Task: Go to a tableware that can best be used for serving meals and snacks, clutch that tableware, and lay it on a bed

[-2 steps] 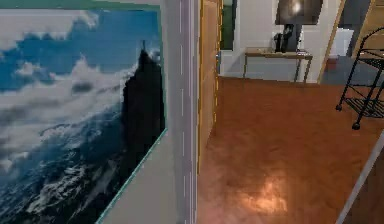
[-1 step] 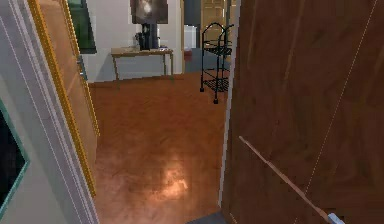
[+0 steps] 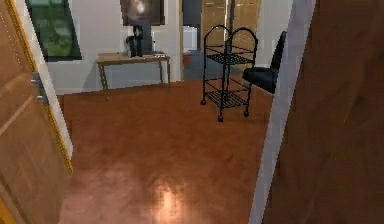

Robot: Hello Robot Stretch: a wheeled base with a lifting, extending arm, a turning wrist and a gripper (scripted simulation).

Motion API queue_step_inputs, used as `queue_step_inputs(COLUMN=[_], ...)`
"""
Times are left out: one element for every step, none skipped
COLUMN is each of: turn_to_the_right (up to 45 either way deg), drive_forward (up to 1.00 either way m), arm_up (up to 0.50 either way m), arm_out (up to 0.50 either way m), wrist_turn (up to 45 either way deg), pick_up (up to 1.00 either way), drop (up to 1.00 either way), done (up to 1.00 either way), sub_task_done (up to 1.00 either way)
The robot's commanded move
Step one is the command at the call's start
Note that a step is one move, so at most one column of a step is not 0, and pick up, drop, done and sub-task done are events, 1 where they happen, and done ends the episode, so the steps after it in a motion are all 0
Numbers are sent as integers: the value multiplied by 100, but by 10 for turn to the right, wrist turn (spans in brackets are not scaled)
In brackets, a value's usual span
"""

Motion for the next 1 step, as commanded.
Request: queue_step_inputs(turn_to_the_right=[-180], drive_forward=[0], arm_up=[0], arm_out=[0], wrist_turn=[0], pick_up=[0], drop=[0], done=[0], sub_task_done=[0])
